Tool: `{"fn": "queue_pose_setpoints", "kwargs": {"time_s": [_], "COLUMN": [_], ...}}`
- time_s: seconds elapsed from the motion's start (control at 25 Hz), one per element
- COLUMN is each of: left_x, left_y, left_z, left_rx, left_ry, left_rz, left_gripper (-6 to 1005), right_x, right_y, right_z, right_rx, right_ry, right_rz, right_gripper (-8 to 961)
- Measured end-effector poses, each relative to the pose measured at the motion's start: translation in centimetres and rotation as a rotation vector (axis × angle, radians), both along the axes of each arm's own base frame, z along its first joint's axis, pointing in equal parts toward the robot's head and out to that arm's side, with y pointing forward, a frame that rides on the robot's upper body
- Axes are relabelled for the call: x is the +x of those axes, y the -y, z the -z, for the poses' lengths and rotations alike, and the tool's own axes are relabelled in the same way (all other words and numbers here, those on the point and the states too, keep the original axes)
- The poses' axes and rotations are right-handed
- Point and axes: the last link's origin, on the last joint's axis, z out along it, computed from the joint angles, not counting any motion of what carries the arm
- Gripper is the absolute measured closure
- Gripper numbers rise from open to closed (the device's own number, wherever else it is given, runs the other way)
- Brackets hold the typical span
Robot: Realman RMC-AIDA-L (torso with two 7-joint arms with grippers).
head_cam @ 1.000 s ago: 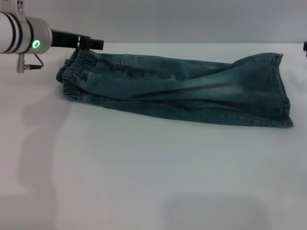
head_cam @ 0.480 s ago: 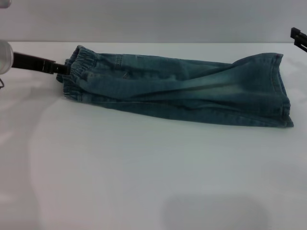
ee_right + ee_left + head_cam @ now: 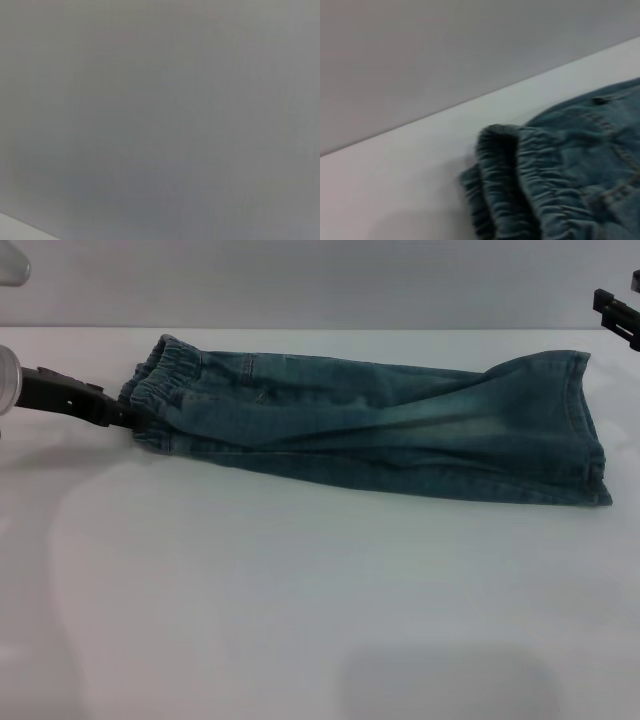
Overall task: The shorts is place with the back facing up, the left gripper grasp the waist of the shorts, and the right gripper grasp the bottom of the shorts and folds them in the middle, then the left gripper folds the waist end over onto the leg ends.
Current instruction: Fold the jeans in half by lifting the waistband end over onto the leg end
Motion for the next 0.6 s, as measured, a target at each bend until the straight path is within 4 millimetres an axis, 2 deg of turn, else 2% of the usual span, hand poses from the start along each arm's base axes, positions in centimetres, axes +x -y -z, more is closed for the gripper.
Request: {"fn": "queue_pose_setpoints", "kwargs": {"time_s": [0.24, 0.6], "left_x": [0.2, 0.9], "left_y": [-0.1, -1.1], "left_z": [0.8, 2.7], "left_rx": [-0.014, 0.027], "left_ry": [0.007, -0.032], "left_rz": [0.031, 0.060], "left_gripper": [155, 154], "right_x": [-0.1, -0.4], "right_y": [0.2, 0.6], "right_z": [0.0, 0.2], "right_rx": [-0.007, -0.030], "right_ry": [-0.003, -0.025], "right_rz": [-0.011, -0.043], "right_gripper": [446, 447]}}
